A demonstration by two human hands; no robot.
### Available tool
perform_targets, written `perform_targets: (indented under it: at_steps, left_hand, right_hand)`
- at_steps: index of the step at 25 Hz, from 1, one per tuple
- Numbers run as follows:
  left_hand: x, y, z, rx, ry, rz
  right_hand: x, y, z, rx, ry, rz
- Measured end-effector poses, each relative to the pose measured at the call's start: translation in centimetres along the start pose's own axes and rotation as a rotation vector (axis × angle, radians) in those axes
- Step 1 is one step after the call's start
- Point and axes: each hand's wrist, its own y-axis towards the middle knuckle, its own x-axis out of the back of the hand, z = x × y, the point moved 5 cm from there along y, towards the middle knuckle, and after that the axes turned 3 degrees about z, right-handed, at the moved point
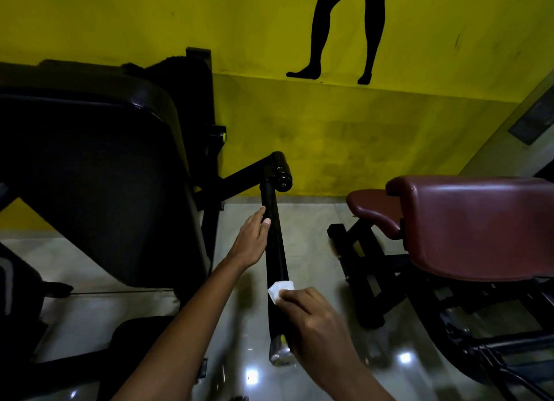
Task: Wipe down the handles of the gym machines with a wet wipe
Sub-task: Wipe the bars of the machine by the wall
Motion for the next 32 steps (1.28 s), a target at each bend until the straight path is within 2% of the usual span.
perform_targets:
  at_steps: [9, 17, 24, 32]
  left_hand:
    - [0.4, 5.8, 1.4, -0.019, 0.036, 0.018]
    - [1.2, 9.2, 2.2, -0.069, 0.004, 0.024]
    - [1.5, 10.7, 2.9, -0.123, -0.03, -0.036]
    - [1.9, 10.6, 2.3, -0.16, 0.009, -0.042]
  right_hand:
    - [-4.7, 8.9, -6.4, -0.237, 0.017, 0.047]
    - [-8.0, 16.1, -11.5, -0.291, 0.083, 0.019]
    - [-9.9, 19.3, -14.1, -0.334, 0.183, 0.056]
    - [-10.1, 19.7, -15.6, -0.511, 0.289, 0.065]
